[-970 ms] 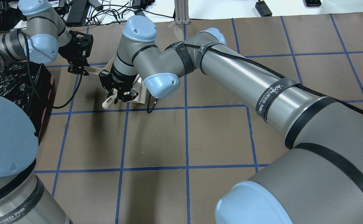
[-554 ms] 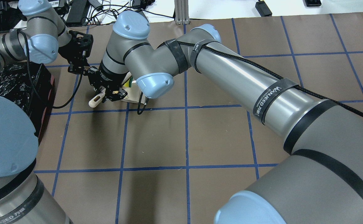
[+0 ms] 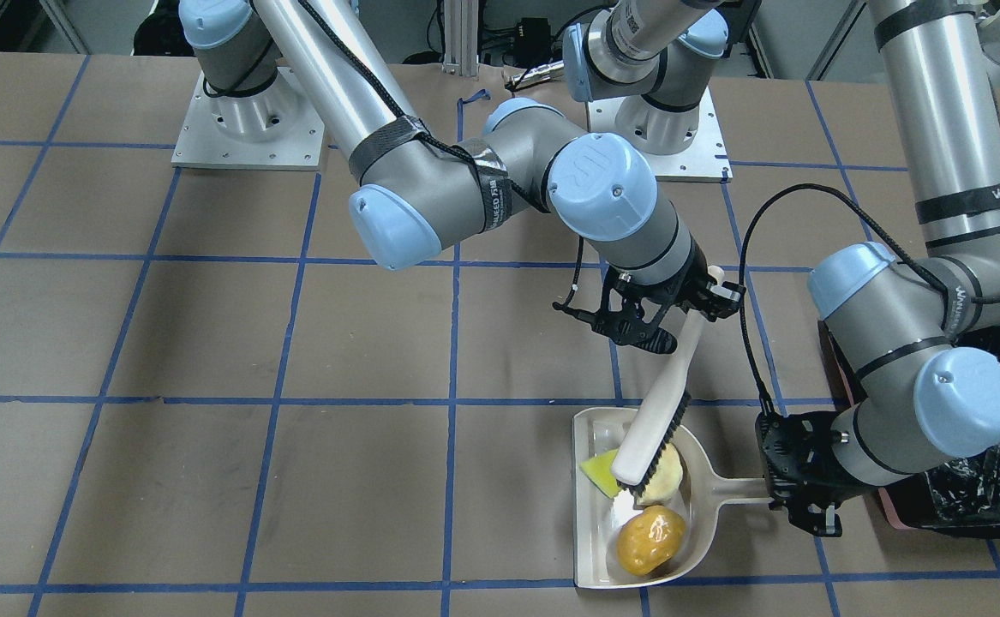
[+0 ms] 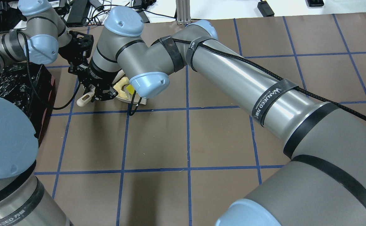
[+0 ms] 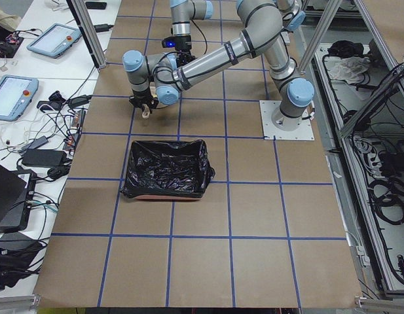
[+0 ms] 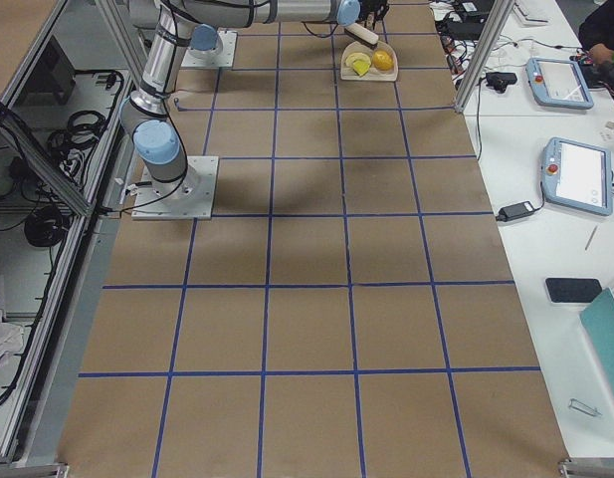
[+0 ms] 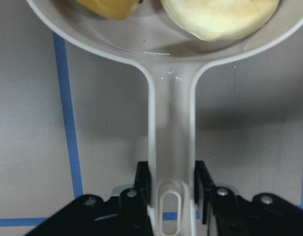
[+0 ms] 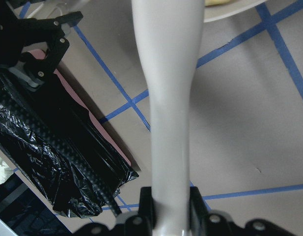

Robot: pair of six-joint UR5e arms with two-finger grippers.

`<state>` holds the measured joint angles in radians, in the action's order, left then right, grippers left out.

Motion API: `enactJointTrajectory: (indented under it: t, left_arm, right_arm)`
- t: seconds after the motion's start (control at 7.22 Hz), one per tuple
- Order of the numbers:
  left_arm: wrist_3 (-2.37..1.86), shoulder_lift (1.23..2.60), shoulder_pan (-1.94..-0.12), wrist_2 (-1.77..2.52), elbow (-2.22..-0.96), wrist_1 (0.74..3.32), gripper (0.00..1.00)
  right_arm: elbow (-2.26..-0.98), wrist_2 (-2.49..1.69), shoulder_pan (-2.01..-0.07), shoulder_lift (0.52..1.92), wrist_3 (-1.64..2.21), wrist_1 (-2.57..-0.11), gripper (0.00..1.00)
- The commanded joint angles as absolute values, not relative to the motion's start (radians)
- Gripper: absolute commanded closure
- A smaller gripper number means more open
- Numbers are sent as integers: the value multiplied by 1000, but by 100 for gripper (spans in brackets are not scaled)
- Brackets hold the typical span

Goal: Sweep and dump trash into bin

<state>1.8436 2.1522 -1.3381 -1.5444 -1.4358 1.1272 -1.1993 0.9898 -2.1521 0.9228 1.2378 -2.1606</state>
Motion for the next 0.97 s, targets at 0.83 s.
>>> enactJointTrajectory:
  t: [0.83]
  left_arm:
    - [1969,2071,-1195,-1443,-1462,1221,99]
  right_arm:
    - [-1294,1270,-1912,1132,675,-1601,100]
